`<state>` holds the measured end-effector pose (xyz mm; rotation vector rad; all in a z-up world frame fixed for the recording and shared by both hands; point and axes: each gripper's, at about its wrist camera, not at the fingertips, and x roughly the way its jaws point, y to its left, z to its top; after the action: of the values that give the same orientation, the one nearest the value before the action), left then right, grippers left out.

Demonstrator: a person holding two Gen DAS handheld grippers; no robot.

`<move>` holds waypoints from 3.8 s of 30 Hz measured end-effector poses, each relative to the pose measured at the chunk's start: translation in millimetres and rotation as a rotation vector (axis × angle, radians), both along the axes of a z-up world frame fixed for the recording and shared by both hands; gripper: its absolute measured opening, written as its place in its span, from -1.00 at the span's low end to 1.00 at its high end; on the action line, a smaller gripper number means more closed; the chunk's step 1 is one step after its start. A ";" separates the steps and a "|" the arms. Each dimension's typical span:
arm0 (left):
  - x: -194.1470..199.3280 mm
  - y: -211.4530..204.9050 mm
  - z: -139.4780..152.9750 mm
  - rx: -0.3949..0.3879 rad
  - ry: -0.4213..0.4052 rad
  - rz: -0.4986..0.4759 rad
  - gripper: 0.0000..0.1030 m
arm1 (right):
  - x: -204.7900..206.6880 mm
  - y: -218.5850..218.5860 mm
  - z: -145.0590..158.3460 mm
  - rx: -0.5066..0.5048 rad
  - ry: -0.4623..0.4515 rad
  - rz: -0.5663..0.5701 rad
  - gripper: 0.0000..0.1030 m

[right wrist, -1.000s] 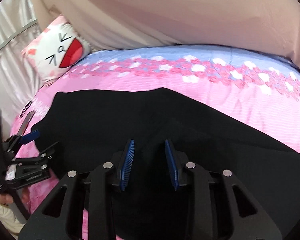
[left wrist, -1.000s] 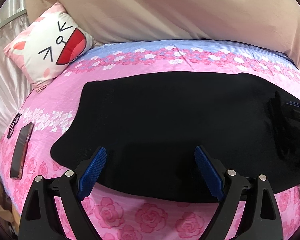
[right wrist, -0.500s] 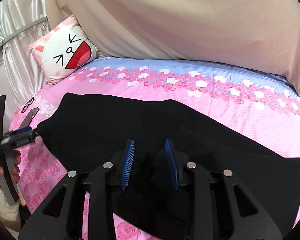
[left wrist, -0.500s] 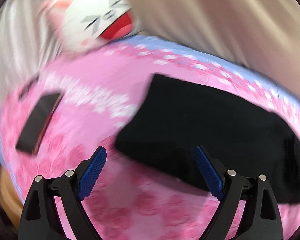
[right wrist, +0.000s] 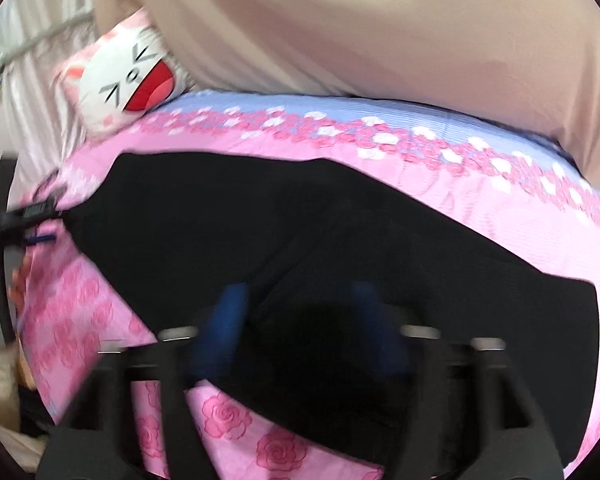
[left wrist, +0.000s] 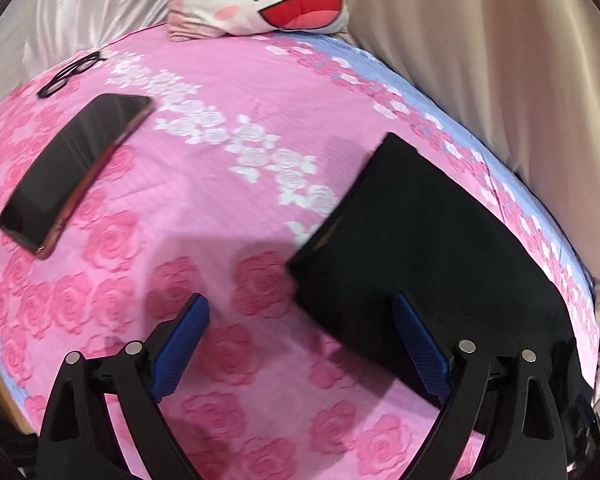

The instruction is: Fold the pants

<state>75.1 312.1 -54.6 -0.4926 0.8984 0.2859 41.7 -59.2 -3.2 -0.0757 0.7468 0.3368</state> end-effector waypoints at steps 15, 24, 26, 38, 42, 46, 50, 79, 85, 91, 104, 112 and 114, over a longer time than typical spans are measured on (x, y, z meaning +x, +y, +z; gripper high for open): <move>35.8 -1.9 -1.4 -0.059 -0.049 0.005 0.77 | 22.0 45.6 3.0 -0.025 0.000 0.065 -0.67; 38.1 25.7 -6.5 -0.224 -0.161 0.095 -0.39 | -0.5 -17.3 31.6 0.070 -0.075 -0.110 0.50; 37.9 25.1 -2.6 -0.222 -0.170 0.082 -0.54 | -7.1 -32.9 35.4 0.082 -0.088 -0.154 0.65; 22.6 34.6 -9.6 -0.334 -0.151 0.151 -0.01 | -24.8 -93.9 29.5 0.131 -0.086 -0.289 0.66; 26.5 18.7 -5.0 -0.250 -0.135 0.093 -0.11 | -22.7 -97.3 23.5 0.147 -0.062 -0.286 0.66; 37.8 -0.4 0.2 -0.252 -0.130 0.022 -0.65 | -12.3 -92.0 17.9 0.214 -0.022 -0.245 0.66; 39.4 -17.8 26.3 -0.237 -0.197 -0.035 -0.71 | -9.7 -77.1 20.9 0.191 -0.040 -0.206 0.66; 7.4 -467.4 129.3 0.120 -0.361 -0.924 -0.71 | -61.5 -259.5 11.4 0.346 -0.112 -0.510 0.68; 6.7 -494.6 83.2 0.180 -0.263 -0.943 -0.71 | -53.3 -298.8 0.7 0.579 -0.056 -0.410 0.68; -6.2 -508.5 56.0 0.267 -0.256 -0.938 -0.70 | 22.5 -320.9 -12.6 0.948 0.156 -0.117 0.66; -46.0 -553.1 61.8 0.716 -0.403 -0.886 -0.61 | 96.8 -279.0 28.6 0.677 0.281 0.100 -0.69; -59.1 -590.2 11.5 0.627 -0.246 -1.068 -0.41 | 83.9 -317.4 -45.8 0.601 0.400 -0.031 -0.75; -68.6 -587.7 12.4 0.648 -0.303 -1.057 -0.39 | 76.7 -320.6 -52.8 0.658 0.386 -0.040 -0.75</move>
<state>6.5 -275.6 -42.2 0.5482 0.6164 -0.4556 118.4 -379.9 -56.0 0.6400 0.9825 0.5529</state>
